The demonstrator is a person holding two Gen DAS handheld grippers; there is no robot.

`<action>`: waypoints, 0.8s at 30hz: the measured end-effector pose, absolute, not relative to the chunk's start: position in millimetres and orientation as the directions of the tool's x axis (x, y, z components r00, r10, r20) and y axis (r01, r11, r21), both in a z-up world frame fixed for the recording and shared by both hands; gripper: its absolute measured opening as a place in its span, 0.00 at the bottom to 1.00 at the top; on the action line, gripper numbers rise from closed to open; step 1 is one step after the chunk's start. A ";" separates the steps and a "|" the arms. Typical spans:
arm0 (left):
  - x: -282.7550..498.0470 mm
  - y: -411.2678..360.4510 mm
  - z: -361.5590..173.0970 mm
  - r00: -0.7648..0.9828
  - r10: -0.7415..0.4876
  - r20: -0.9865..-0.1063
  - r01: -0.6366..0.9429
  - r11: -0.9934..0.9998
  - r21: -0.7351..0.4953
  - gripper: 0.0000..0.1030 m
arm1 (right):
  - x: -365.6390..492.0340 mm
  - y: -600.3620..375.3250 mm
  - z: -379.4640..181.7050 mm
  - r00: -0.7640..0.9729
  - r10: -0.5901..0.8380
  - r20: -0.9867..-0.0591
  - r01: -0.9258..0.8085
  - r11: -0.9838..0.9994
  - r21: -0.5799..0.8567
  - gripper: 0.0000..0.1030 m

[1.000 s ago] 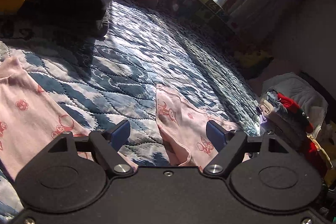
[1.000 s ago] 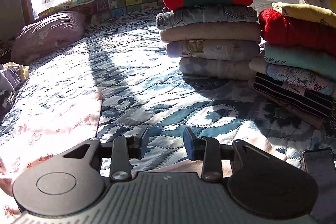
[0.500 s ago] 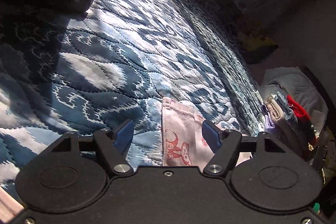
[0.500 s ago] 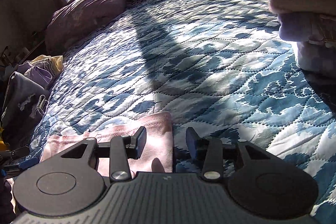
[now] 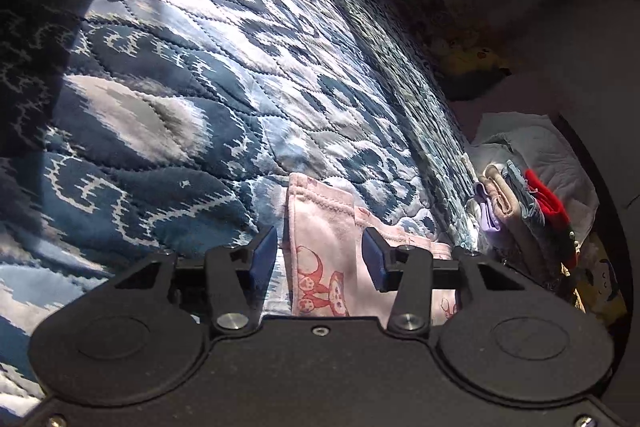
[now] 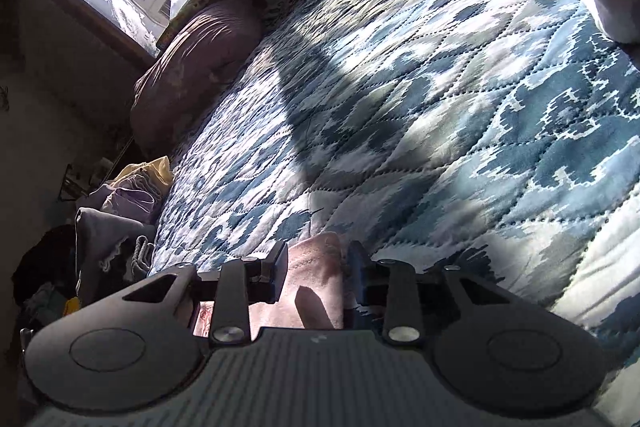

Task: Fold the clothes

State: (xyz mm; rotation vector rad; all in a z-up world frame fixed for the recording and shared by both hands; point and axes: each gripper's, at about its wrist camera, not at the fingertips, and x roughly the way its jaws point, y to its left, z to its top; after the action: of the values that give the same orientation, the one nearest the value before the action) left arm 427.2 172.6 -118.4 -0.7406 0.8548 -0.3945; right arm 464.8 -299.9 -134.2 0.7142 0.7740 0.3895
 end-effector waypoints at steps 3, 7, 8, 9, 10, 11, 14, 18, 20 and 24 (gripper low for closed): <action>427.0 173.0 -122.5 0.620 -0.575 -0.534 0.021 0.692 -0.721 0.05 | 458.8 -301.5 -129.7 0.688 0.550 -0.473 -0.075 0.702 0.708 0.08; 423.0 161.0 -97.6 0.696 -0.532 -0.483 0.092 0.733 -0.674 0.01 | 445.9 -308.5 -111.9 0.781 0.466 -0.415 -0.093 0.744 0.661 0.07; 425.3 156.0 -95.1 0.705 -0.516 -0.486 0.103 0.752 -0.651 0.01 | 444.4 -309.4 -108.7 0.797 0.443 -0.412 -0.093 0.762 0.641 0.07; 428.4 151.7 -99.5 0.696 -0.496 -0.520 0.091 0.779 -0.621 0.01 | 446.2 -308.8 -111.3 0.792 0.429 -0.434 -0.080 0.778 0.624 0.07; 431.6 147.3 -103.9 0.686 -0.474 -0.552 0.080 0.804 -0.590 0.01 | 449.7 -307.4 -116.7 0.777 0.421 -0.469 -0.062 0.791 0.608 0.07; 434.5 143.3 -108.2 0.676 -0.452 -0.582 0.070 0.826 -0.559 0.01 | 453.2 -306.1 -122.1 0.760 0.412 -0.502 -0.045 0.805 0.592 0.08; 435.7 142.8 -111.4 0.677 -0.437 -0.593 0.065 0.837 -0.543 0.02 | 455.0 -300.2 -126.9 0.751 0.388 -0.534 -0.038 0.833 0.552 0.08; 433.5 141.6 -110.1 0.700 -0.410 -0.585 0.067 0.853 -0.518 0.02 | 451.9 -293.5 -124.2 0.756 0.354 -0.550 -0.032 0.860 0.509 0.08; 432.7 139.7 -106.7 0.712 -0.410 -0.570 0.078 0.853 -0.516 0.02 | 449.3 -291.4 -120.2 0.762 0.338 -0.552 -0.032 0.871 0.490 0.08; 427.9 136.4 -85.8 0.751 -0.439 -0.494 0.139 0.835 -0.532 0.01 | 441.5 -294.1 -113.7 0.795 0.349 -0.496 -0.054 0.856 0.514 0.08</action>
State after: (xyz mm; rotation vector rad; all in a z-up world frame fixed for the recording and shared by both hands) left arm 427.9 136.4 -85.8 -0.4928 0.6507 -0.3298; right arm 441.5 -294.1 -113.7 0.5039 0.6184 0.2267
